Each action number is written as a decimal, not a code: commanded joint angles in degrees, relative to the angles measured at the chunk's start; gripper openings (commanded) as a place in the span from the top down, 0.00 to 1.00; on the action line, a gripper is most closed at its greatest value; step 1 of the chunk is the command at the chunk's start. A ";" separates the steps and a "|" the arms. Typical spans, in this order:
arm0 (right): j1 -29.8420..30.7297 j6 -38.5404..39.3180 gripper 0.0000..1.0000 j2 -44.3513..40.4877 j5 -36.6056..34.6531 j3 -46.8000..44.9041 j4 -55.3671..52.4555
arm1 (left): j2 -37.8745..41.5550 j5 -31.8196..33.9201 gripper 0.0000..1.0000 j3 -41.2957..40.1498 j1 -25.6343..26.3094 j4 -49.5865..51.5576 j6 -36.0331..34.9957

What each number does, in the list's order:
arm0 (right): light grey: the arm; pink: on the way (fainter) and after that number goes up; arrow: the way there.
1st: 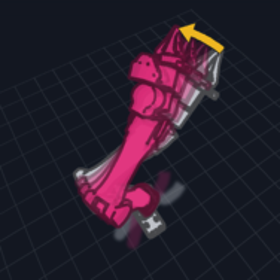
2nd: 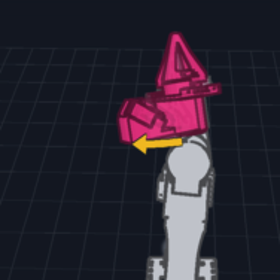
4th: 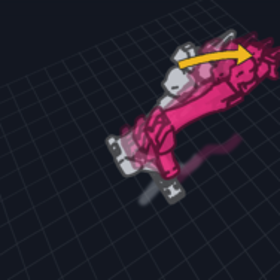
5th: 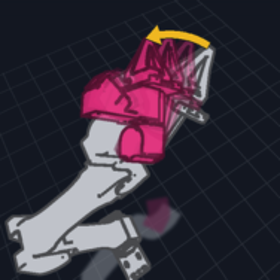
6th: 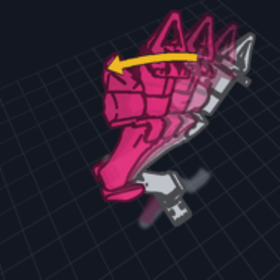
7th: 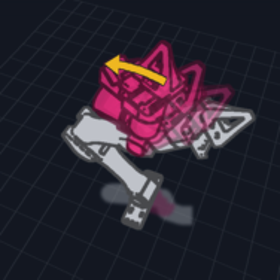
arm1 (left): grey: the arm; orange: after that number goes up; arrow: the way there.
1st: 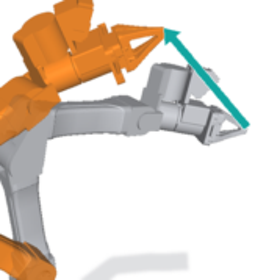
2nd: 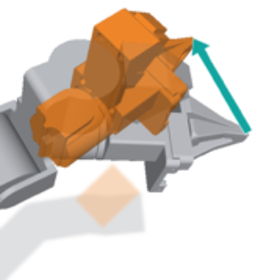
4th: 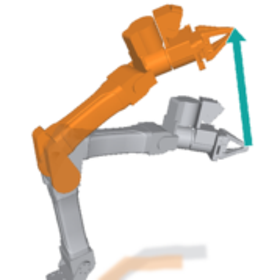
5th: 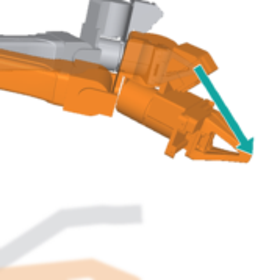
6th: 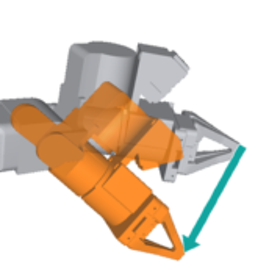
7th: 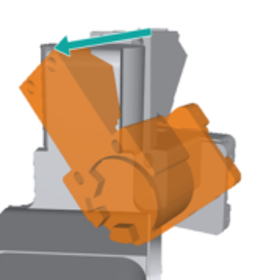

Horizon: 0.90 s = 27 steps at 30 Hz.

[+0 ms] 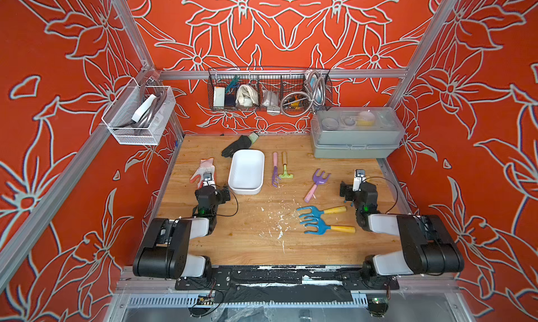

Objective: Put the rake into the storage box
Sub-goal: Pick up the storage box at the center of the board.

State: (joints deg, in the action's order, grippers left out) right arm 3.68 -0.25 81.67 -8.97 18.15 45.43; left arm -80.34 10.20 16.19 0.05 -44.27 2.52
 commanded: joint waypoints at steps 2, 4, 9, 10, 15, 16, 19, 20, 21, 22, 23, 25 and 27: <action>-0.54 0.60 0.00 -0.81 0.18 0.13 0.45 | -0.27 0.05 0.01 0.78 0.29 -1.34 -0.59; -0.53 0.67 0.00 -0.83 0.18 0.13 0.45 | -0.32 0.09 0.01 0.78 0.30 -1.34 -0.59; -0.39 0.69 0.00 -0.81 0.18 0.04 0.54 | -0.35 0.17 0.01 0.87 0.38 -1.32 -0.68; -0.46 0.69 0.00 -0.84 0.18 0.04 0.54 | -0.43 0.17 0.01 0.92 0.33 -1.34 -0.68; -0.35 1.49 0.00 -1.16 1.84 -0.92 2.03 | -0.40 0.59 0.01 0.87 0.65 -1.42 -0.77; -0.31 2.21 0.01 -1.16 3.64 -1.50 3.25 | -0.38 0.61 0.01 0.81 0.73 -1.43 -0.83; -0.17 3.51 0.01 -1.70 6.56 -2.23 3.94 | -0.36 0.70 0.01 0.86 0.74 -1.45 -0.85; -0.17 3.31 0.00 -1.46 6.21 -1.67 2.93 | -0.38 0.70 0.01 0.78 0.69 -1.52 -0.85; -0.24 2.80 0.00 -1.02 4.69 -0.73 1.72 | -0.40 0.70 0.01 0.78 0.74 -1.52 -0.85; -0.51 2.13 0.00 -0.73 4.25 0.29 0.06 | -0.36 0.70 0.01 0.78 0.74 -1.52 -0.85; -0.77 2.08 0.00 -0.77 4.65 0.26 0.21 | -0.41 0.70 0.01 0.79 0.74 -1.51 -0.85; -0.78 2.01 0.00 -0.72 4.75 0.30 0.18 | -0.36 0.70 0.01 0.79 0.73 -1.51 -0.83; -0.78 2.01 0.00 -0.81 4.75 0.30 0.09 | -0.42 0.64 0.01 0.78 0.73 -1.52 -0.85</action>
State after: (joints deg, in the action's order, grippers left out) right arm 3.22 1.69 80.86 -4.84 17.21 46.17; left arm -80.34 10.44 16.19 0.49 -44.29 2.33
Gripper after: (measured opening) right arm 0.996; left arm 0.988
